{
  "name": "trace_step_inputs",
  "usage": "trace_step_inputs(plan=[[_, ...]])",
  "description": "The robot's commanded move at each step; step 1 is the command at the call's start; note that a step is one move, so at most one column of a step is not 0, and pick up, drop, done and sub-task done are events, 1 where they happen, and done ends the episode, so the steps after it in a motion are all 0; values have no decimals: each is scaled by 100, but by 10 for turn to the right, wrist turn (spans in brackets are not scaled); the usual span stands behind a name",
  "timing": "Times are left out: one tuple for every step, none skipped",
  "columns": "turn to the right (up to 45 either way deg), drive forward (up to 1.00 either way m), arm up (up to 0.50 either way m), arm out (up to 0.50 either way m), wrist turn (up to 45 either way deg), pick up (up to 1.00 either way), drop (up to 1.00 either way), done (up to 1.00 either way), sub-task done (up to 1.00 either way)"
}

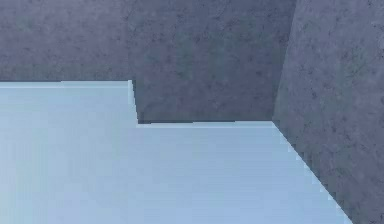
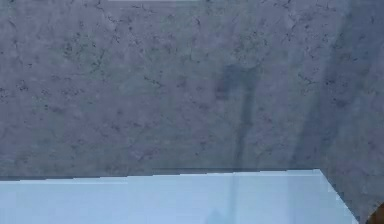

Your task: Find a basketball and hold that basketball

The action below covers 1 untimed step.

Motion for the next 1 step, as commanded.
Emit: trace_step_inputs(plan=[[210,0,0,0,0,0,0,0,0]])
